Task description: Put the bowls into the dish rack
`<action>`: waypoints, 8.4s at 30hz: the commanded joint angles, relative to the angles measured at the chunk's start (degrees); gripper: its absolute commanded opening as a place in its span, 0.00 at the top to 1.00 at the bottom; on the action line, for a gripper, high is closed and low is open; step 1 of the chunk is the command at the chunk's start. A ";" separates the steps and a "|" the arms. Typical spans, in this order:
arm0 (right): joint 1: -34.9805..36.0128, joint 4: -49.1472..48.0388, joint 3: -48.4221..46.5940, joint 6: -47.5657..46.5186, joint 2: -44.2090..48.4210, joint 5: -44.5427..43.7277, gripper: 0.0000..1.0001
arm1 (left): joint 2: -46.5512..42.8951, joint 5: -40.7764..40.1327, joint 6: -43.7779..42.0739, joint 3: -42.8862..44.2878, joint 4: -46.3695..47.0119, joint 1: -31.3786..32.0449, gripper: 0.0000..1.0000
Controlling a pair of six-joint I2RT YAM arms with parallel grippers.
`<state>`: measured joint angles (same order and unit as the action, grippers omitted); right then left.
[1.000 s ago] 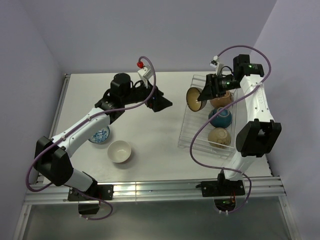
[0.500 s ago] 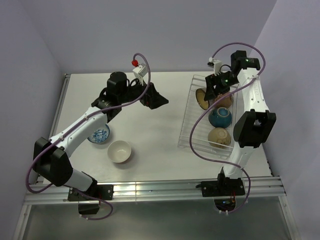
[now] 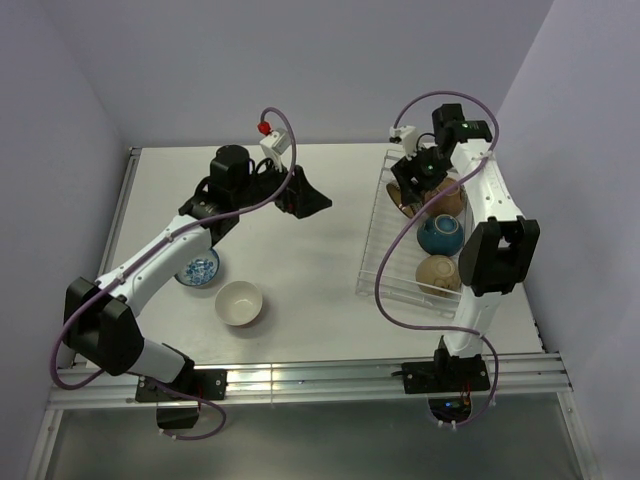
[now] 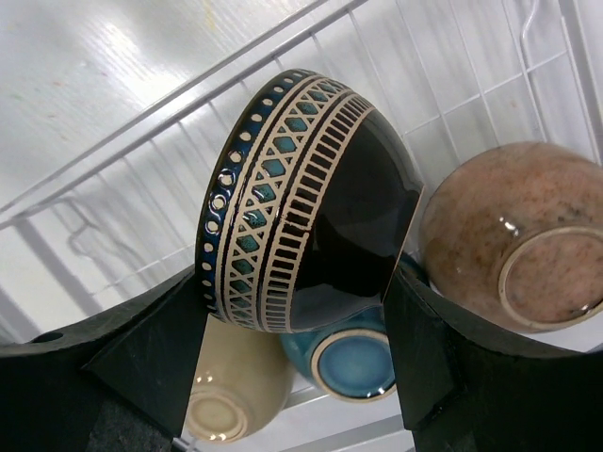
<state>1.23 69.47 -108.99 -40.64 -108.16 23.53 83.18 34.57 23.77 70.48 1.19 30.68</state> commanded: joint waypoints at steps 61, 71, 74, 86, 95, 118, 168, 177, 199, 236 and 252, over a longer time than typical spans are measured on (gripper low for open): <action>10.36 -59.27 31.64 -26.15 5.06 -33.54 1.00 | -1.00 -0.55 0.22 -0.08 1.36 -2.11 0.01; 11.24 -61.65 32.88 -25.28 2.52 -36.10 0.98 | -1.26 -0.55 0.14 0.01 0.48 -2.20 0.00; 11.33 -61.91 32.88 -25.27 2.08 -36.19 0.87 | -1.35 -0.73 -0.13 0.19 0.04 -2.29 0.00; 12.04 -57.00 32.35 -23.61 2.43 -35.40 0.18 | -1.44 -0.82 -0.92 0.89 -1.02 -2.55 0.00; 12.12 -51.98 29.63 -22.64 2.08 -34.25 0.00 | -1.61 -1.26 -1.53 1.33 -1.02 -2.73 0.00; 10.54 -47.06 21.28 -15.61 0.66 -37.86 0.01 | -8.29 -1.96 -0.30 -1.05 -6.98 -8.79 0.00; 8.87 -13.57 23.03 21.66 35.12 -0.06 0.00 | 7.08 -1.25 -76.06 -8.16 -56.65 -22.16 0.25; 8.00 -11.99 20.84 22.27 34.07 1.42 0.00 | 11.74 -2.93 -76.15 -11.23 -53.32 -18.81 0.33; 0.87 -15.33 23.12 26.66 34.86 10.48 0.00 | 5.33 1.02 -61.67 -4.57 -46.37 -9.24 1.00; -2.99 -46.53 42.45 71.05 46.81 32.63 0.00 | 17.63 10.61 19.29 12.23 27.02 5.62 1.00; -1.50 -51.63 46.06 76.42 46.72 37.82 0.00 | 18.16 10.35 18.15 12.40 25.70 7.82 1.00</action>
<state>-1.10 20.91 -62.65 35.31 -62.04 59.68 103.00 43.72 40.21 79.96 20.45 37.95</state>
